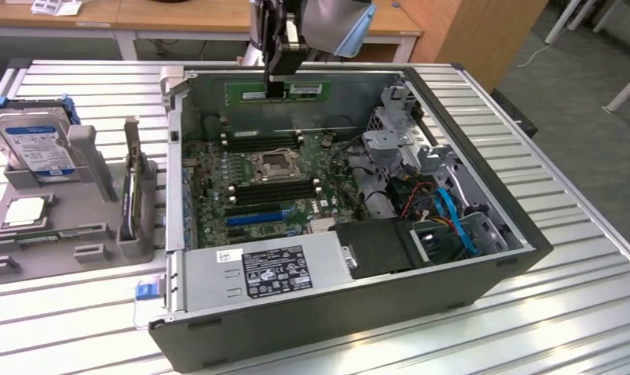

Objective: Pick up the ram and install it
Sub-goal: 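Insert the ram into the slot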

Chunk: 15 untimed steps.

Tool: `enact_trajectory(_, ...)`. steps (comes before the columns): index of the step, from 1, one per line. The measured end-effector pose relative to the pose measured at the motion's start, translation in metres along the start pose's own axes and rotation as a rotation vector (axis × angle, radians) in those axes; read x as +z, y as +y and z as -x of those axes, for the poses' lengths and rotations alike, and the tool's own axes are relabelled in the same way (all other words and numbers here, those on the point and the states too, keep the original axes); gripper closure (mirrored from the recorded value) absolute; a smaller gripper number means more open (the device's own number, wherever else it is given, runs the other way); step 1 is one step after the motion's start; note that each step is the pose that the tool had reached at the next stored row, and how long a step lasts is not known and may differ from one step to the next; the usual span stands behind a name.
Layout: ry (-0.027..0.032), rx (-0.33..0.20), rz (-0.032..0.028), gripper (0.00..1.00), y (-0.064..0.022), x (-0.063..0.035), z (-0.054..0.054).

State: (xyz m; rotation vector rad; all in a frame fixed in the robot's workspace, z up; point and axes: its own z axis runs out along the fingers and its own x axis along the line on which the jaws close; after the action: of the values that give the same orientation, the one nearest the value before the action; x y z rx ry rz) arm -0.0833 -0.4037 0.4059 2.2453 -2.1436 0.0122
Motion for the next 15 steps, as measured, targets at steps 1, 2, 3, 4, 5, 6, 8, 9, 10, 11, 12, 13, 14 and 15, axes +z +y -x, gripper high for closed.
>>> enact_trajectory(1, 0.0, 0.0, 0.0, 0.86, 0.0, 0.0, 0.0)
enact_trajectory(2, 0.0, 0.0, -0.0001, 0.86, 0.0, 0.0, 0.0)
enact_trajectory(3, -0.0001, 0.0, -0.0002, 0.86, 0.0, 0.0, 0.0)
enact_trajectory(4, -0.0001, 0.0, -0.0002, 0.86, 0.0, 0.0, 0.0)
enact_trajectory(5, -0.0001, 0.0, -0.0002, 0.86, 0.0, 0.0, 0.0)
enact_trajectory(6, -0.0003, 0.0, -0.0003, 0.86, 0.0, 0.0002, 0.0)
enact_trajectory(8, -0.0001, 0.0, -0.0001, 0.86, -0.0001, 0.0028, 0.0)
enact_trajectory(9, -0.0001, 0.0, 0.0, 0.86, -0.0001, 0.0045, 0.0)
enact_trajectory(10, -0.0001, 0.0, 0.0, 0.86, -0.0001, 0.0063, 0.0)
enact_trajectory(11, -0.0001, 0.0, 0.0, 0.86, -0.0002, 0.0081, 0.0)
enact_trajectory(12, -0.0001, 0.0, 0.0, 0.86, -0.0002, 0.0099, 0.0)
enact_trajectory(13, -0.0001, 0.0, 0.0, 0.86, -0.0002, 0.0117, 0.0)
enact_trajectory(14, -0.0002, 0.0, -0.0001, 0.86, -0.0003, 0.0137, 0.0)
enact_trajectory(15, -0.0002, 0.0, 0.0, 0.86, -0.0003, 0.0155, 0.001)
